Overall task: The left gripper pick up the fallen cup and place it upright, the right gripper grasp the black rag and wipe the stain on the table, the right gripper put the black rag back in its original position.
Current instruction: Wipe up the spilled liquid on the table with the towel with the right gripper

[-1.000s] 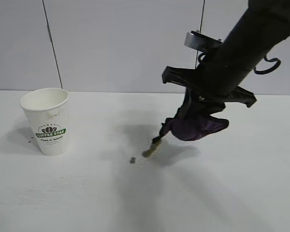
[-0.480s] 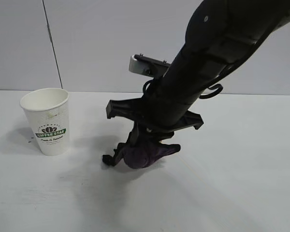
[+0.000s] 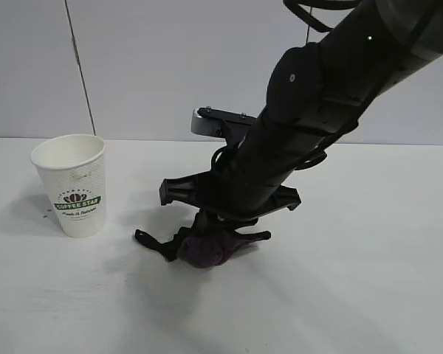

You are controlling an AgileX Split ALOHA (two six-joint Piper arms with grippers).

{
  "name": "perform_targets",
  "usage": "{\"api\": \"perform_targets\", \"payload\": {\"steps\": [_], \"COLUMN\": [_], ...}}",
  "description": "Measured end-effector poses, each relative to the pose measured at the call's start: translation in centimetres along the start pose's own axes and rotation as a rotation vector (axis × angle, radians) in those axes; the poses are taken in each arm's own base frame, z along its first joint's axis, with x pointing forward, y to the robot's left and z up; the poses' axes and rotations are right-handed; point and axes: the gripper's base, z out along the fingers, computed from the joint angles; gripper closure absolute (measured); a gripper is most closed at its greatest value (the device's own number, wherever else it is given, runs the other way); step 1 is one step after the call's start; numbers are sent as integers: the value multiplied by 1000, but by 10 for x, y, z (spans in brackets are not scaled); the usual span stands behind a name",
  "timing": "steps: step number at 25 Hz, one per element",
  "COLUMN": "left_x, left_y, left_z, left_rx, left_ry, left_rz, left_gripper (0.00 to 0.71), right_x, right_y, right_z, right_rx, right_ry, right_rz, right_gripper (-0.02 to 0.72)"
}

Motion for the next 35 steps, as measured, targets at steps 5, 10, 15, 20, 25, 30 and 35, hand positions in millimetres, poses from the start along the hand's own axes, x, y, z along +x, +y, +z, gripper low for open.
{"api": "perform_targets", "payload": {"steps": [5, 10, 15, 20, 25, 30, 35], "left_x": [0, 0, 0, 0, 0, 0, 0], "left_y": [0, 0, 0, 0, 0, 0, 0], "left_z": [0, 0, 0, 0, 0, 0, 0], "left_rx": [0, 0, -1, -1, -1, -1, -1], "left_ry": [0, 0, -2, -2, -3, -3, -3], "left_rz": [0, 0, 0, 0, 0, 0, 0], "left_gripper": [52, 52, 52, 52, 52, 52, 52], "right_x": [-11, -17, -18, -18, -17, -12, -4], "right_y": [-40, -79, -94, -84, -50, -28, -14], "right_z": [-3, -9, -12, -10, 0, 9, 11], "right_rx": [55, 111, 129, 115, 77, 55, 28], "right_ry": [-25, -45, -30, -40, -99, -121, -60], "right_rz": [80, 133, 153, 144, 97, 55, 36], "right_gripper": [621, 621, 621, 621, 621, 621, 621]}}
